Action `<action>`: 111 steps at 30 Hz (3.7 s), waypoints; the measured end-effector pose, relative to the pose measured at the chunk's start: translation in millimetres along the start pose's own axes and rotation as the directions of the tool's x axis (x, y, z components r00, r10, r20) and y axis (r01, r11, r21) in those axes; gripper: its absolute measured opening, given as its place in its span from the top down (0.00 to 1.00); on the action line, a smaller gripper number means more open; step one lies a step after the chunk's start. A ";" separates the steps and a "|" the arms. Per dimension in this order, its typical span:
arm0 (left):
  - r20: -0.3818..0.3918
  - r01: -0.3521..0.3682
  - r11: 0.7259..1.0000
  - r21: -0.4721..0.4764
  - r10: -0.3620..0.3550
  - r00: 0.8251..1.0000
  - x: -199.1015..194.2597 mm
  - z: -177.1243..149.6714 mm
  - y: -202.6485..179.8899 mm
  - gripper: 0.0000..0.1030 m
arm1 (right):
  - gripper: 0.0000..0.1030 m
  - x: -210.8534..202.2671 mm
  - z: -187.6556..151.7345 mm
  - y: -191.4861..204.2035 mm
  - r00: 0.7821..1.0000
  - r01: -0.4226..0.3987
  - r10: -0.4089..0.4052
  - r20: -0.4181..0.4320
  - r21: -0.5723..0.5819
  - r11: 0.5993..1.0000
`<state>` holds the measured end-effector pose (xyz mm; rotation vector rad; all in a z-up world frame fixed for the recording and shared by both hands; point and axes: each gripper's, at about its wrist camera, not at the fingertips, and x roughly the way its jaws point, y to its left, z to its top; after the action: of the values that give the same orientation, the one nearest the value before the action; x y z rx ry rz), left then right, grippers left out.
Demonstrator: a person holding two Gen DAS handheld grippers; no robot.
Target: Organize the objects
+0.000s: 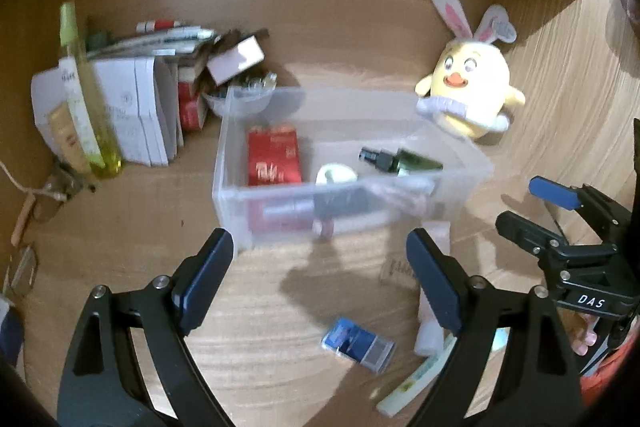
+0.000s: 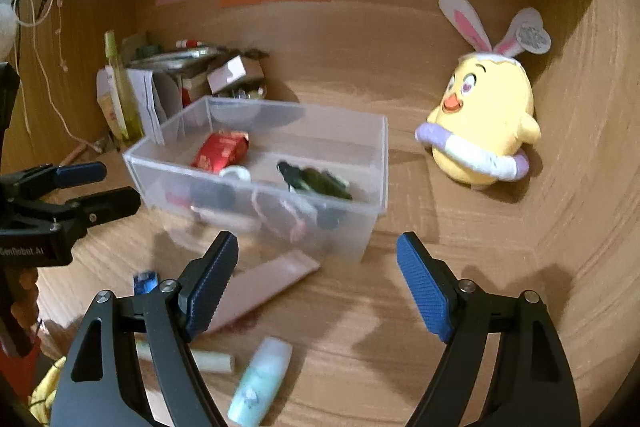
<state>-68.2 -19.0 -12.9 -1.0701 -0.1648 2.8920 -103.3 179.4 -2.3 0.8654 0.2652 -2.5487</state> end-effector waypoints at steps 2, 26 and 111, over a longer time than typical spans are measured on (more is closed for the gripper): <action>-0.026 -0.002 1.000 -0.002 0.002 1.000 3.2 -7.6 1.9 0.14 | 0.23 1.9 -7.2 0.6 1.000 0.002 -0.002 -0.019 0.001 1.000; -0.228 0.009 0.998 0.068 0.006 0.974 24.0 -60.9 -5.5 0.13 | 0.23 15.0 -70.2 5.5 0.981 -0.026 0.030 -0.193 0.025 0.999; 0.079 -0.089 0.996 -0.005 0.090 0.993 35.9 59.0 16.9 0.53 | 0.55 -19.0 -90.5 -27.4 0.978 0.013 0.015 -0.207 0.136 0.991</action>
<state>-134.1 -37.5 6.4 -0.9889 -0.1249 3.0163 -54.1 238.4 -60.6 1.1866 0.1535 -2.4996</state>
